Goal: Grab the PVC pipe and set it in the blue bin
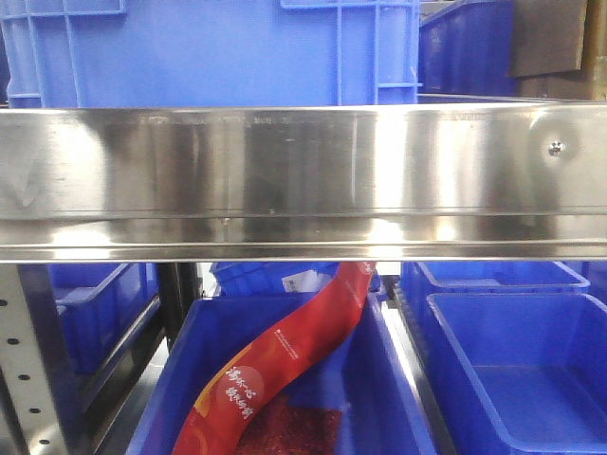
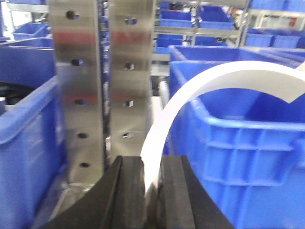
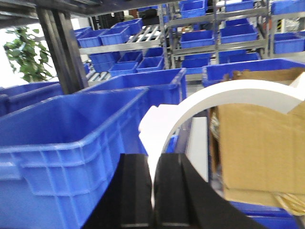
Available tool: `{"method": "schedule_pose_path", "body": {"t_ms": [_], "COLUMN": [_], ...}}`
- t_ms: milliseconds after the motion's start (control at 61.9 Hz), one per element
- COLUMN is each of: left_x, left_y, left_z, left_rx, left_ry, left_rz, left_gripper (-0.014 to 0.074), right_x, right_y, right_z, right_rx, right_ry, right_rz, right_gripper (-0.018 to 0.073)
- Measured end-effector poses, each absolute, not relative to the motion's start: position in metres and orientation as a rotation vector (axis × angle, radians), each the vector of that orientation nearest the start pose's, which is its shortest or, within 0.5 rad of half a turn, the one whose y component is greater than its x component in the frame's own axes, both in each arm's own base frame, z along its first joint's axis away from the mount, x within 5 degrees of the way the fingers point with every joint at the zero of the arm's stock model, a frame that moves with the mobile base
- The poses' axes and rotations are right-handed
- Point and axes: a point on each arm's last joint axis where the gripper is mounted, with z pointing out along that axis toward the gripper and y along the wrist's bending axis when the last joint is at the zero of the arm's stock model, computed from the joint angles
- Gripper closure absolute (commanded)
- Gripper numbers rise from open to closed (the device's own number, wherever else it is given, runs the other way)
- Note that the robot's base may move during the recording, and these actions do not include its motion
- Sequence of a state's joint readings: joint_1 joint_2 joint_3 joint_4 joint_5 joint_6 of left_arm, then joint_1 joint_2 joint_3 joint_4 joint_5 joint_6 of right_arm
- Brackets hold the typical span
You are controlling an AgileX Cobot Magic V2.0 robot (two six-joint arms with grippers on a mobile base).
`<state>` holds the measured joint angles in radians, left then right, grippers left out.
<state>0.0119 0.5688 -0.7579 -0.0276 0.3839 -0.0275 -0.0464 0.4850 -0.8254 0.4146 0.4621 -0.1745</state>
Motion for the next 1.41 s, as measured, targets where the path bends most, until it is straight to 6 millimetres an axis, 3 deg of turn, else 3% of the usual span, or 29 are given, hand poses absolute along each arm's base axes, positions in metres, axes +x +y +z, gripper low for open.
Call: {"method": "schedule_pose_path", "body": {"t_ms": [259,517,1406], "left_x": [0.111,0.113,0.114], "left_y": [-0.002,0.0,-0.001], "left_z": [0.388,0.389,0.404], "left_rx": [-0.067,0.027,0.018], "left_ry": [1.677,1.669,1.556], "left_rz": [-0.091,0.013,0.0], "left_gripper": [0.0707,0.0707,0.0707], "right_x": [0.097,0.099,0.108], "right_y": [0.018,0.022,0.027], "right_z": [0.421,0.426,0.426], "right_rx": [0.022,-0.037,-0.067], "right_ry": [1.633,1.621,1.617], "right_rz": [0.324,0.347,0.378], "right_gripper": [0.0721,0.0721,0.0721]}}
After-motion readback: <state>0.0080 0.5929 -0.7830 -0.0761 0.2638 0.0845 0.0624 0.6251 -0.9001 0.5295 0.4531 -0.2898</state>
